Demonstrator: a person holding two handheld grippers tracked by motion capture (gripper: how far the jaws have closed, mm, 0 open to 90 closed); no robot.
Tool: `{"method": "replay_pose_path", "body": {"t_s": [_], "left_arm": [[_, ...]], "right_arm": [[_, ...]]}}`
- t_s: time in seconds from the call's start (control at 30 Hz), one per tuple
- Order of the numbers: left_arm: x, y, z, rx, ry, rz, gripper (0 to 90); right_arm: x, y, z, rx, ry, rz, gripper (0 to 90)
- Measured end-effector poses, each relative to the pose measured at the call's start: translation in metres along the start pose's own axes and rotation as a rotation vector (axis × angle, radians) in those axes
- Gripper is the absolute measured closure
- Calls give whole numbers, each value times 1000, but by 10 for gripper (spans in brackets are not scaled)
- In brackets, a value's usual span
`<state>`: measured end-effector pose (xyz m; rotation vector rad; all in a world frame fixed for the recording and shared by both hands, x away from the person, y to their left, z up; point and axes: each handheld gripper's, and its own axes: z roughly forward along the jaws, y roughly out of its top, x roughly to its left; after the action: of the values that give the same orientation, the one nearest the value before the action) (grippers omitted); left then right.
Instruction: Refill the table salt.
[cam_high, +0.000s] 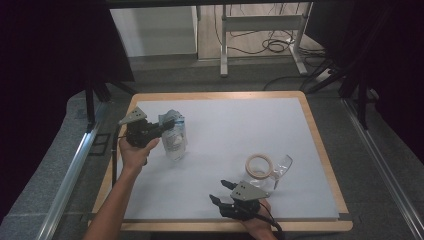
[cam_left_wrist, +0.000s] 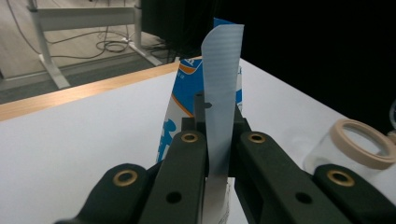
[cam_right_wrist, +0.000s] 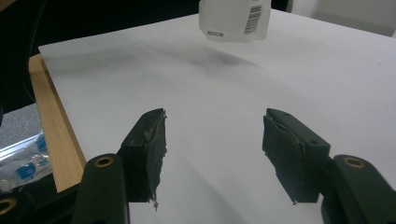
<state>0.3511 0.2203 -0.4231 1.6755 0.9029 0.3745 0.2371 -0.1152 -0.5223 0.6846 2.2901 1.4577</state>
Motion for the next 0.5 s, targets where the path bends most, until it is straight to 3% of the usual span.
{"method": "replay_pose_path", "body": {"t_s": [0.5], "left_arm": [[-29, -8, -2, 22, -65, 41, 900]], "right_arm": [[4, 0, 10, 4, -32, -6, 329]]}}
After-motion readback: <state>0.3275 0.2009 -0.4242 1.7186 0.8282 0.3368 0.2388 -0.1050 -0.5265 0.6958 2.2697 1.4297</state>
